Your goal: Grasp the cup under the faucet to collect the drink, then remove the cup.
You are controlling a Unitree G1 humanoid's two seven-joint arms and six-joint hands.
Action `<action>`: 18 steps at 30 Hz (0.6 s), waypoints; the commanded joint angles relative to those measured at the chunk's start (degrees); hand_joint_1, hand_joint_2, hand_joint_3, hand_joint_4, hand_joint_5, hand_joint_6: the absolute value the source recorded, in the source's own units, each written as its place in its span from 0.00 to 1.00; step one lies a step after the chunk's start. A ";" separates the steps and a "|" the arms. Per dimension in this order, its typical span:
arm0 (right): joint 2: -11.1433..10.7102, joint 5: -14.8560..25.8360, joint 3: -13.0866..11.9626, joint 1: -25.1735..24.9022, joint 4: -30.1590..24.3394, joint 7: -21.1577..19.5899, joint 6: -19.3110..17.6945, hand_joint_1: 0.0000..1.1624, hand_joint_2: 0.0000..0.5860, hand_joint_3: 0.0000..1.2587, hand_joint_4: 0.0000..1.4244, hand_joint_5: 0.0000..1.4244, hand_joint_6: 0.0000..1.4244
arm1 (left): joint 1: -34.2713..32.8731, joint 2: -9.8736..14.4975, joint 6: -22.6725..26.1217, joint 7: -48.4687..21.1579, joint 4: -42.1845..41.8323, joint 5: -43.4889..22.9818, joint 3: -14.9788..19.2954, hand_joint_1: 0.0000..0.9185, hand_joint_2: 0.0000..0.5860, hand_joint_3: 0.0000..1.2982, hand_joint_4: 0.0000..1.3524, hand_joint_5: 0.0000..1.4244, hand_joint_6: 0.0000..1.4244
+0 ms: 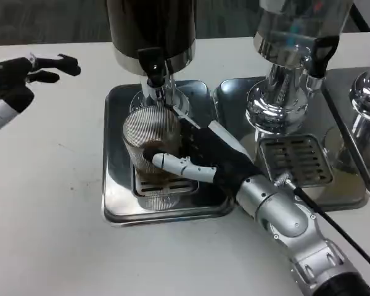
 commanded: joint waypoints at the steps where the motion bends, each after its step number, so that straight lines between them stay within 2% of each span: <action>1: -0.44 -1.55 0.86 0.03 0.89 -0.46 1.54 0.49 0.34 0.00 0.00 0.00 0.00 | -0.31 1.15 0.63 0.40 0.50 0.53 0.20 0.00 0.21 0.33 0.19 0.12 0.18; 11: -0.68 -4.47 1.98 0.89 -1.41 -3.21 2.90 0.50 0.36 0.00 0.00 0.00 0.00 | -0.30 1.11 0.95 0.33 0.86 0.73 0.14 0.00 0.22 0.33 0.19 0.12 0.18; 18: -0.02 -6.79 3.10 2.46 -4.70 -6.03 5.52 0.50 0.36 0.00 0.00 0.00 0.00 | -0.22 1.10 1.07 0.40 0.78 0.99 0.02 0.00 0.22 0.34 0.20 0.12 0.19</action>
